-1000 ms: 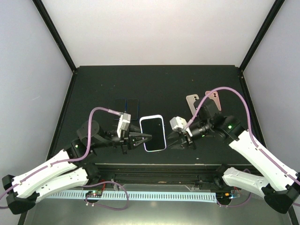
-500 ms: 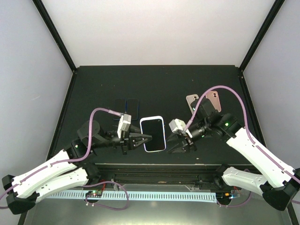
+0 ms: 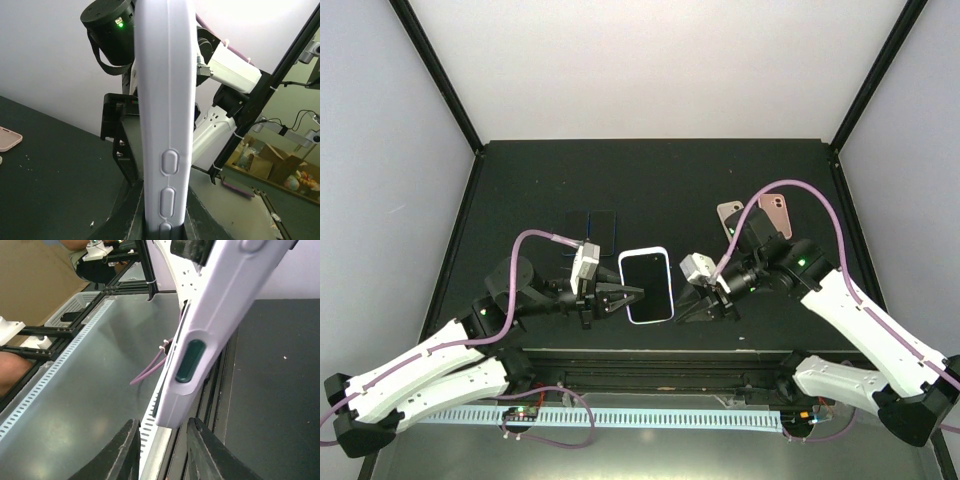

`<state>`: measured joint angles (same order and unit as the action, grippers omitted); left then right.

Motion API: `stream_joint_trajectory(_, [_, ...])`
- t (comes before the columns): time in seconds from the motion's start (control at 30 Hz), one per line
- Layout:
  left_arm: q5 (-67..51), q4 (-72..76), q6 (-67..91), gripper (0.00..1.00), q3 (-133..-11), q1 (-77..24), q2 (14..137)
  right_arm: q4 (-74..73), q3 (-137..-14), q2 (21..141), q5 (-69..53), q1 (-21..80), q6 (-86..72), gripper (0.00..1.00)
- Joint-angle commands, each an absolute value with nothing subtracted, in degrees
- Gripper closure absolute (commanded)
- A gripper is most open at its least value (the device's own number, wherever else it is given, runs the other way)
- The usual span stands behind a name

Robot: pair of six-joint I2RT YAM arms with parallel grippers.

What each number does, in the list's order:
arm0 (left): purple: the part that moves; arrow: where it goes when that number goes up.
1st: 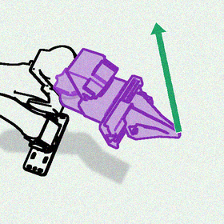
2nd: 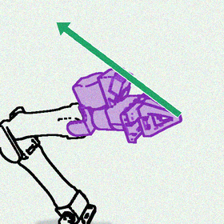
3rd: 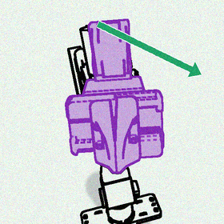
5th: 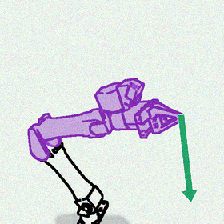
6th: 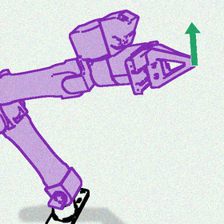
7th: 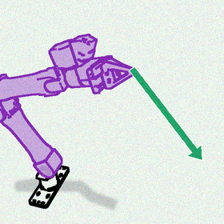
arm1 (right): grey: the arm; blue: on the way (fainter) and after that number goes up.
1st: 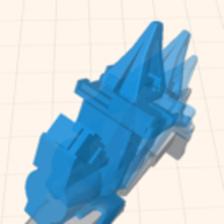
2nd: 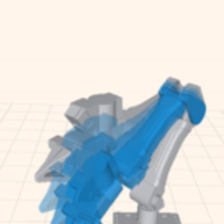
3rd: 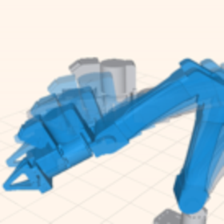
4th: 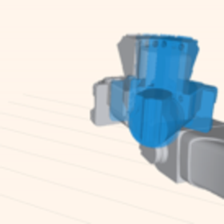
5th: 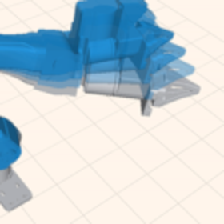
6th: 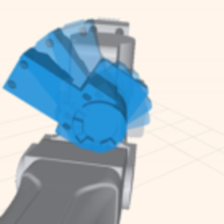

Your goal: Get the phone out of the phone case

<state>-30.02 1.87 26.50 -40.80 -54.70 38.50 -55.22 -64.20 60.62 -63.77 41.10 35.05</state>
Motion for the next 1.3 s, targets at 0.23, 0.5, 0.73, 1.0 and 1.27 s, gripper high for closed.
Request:
stream_joint_trajectory(0.23, [-31.7,4.5,26.3,0.98,-42.6,-54.2,37.4,-51.4,-66.8,62.7,-61.3,41.2,30.9,0.8])
stream_joint_trajectory(0.5, [-49.3,15.4,33.0,0.98,-42.8,-54.1,40.7,-54.2,-67.1,62.8,-60.1,41.2,38.9,0.83])
stream_joint_trajectory(0.73, [-55.2,17.8,37.0,0.98,-44.4,-54.2,41.3,-57.1,-70.4,64.2,-58.9,41.2,45.8,0.83])
stream_joint_trajectory(1.0, [-57.6,18.0,38.9,0.98,-44.4,-54.2,40.8,-60.1,-73.6,66.0,-57.1,41.1,50.9,0.83])
stream_joint_trajectory(1.27, [-60.6,18.4,39.6,0.98,-45.7,-54.2,41.7,-62.5,-75.1,67.3,-54.2,41.1,54.6,0.81])
